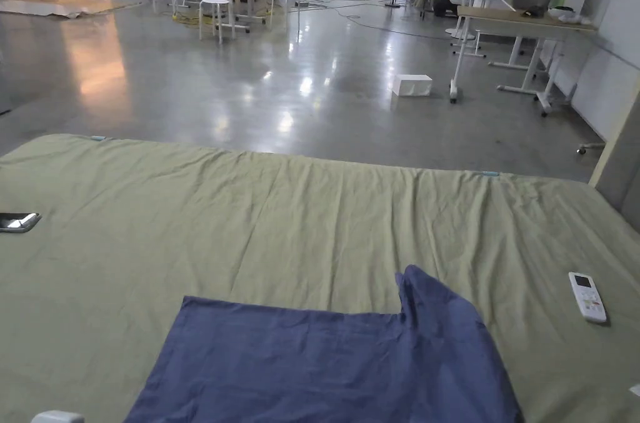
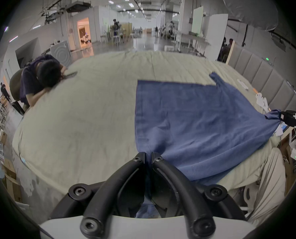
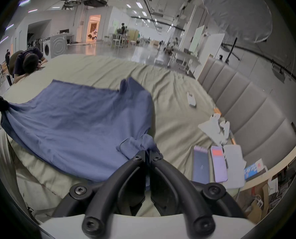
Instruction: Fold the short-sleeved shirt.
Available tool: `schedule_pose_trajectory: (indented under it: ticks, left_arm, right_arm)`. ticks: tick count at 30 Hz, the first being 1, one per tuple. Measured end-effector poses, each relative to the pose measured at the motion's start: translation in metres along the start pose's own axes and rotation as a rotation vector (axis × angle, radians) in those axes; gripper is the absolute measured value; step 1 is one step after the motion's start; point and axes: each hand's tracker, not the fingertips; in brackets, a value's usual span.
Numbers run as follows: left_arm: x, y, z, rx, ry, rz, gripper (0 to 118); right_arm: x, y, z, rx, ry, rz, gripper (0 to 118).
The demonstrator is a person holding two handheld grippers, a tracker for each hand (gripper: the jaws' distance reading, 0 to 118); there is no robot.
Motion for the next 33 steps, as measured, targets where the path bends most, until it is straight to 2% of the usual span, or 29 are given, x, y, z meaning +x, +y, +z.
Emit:
schedule_pose_trajectory:
  ticks: [4, 7, 13, 14, 16, 17, 20, 22, 25, 30, 33]
  left_arm:
    - [0.002, -0.013, -0.021, -0.123, 0.023, 0.003, 6]
    - [0.002, -0.019, -0.035, -0.163, 0.013, 0.008, 6]
    - [0.013, -0.026, -0.051, -0.209, 0.042, -0.024, 7]
    - [0.013, -0.028, -0.055, -0.212, 0.048, -0.028, 8]
    - [0.016, -0.027, -0.054, -0.196, 0.057, -0.038, 11]
    - [0.018, -0.026, -0.052, -0.169, 0.059, -0.054, 20]
    - [0.027, -0.013, -0.04, -0.034, 0.064, -0.108, 64]
    - [0.033, 0.001, -0.028, 0.078, 0.052, -0.116, 67]
    - [0.042, 0.028, -0.013, 0.237, 0.032, -0.046, 67]
    - [0.063, 0.074, 0.008, 0.494, 0.106, 0.009, 67]
    - [0.077, 0.093, 0.021, 0.6, 0.12, 0.019, 65]
  right_arm:
    - [-0.001, -0.021, -0.022, -0.11, 0.004, 0.01, 4]
    - [0.002, -0.029, -0.036, -0.164, 0.006, -0.01, 4]
    - [-0.004, -0.03, -0.049, -0.191, -0.018, -0.053, 7]
    - [-0.006, -0.029, -0.05, -0.197, -0.026, -0.047, 18]
    - [-0.009, -0.024, -0.052, -0.207, -0.035, -0.048, 59]
    - [-0.009, -0.022, -0.052, -0.206, -0.031, -0.052, 79]
    - [-0.015, -0.005, -0.045, -0.101, -0.008, -0.073, 82]
    - [-0.02, 0.013, -0.038, 0.005, -0.034, -0.089, 85]
    - [-0.026, 0.037, -0.029, 0.17, -0.041, -0.138, 86]
    - [-0.041, 0.083, -0.009, 0.447, -0.111, -0.262, 87]
    - [-0.049, 0.105, 0.002, 0.562, -0.115, -0.299, 86]
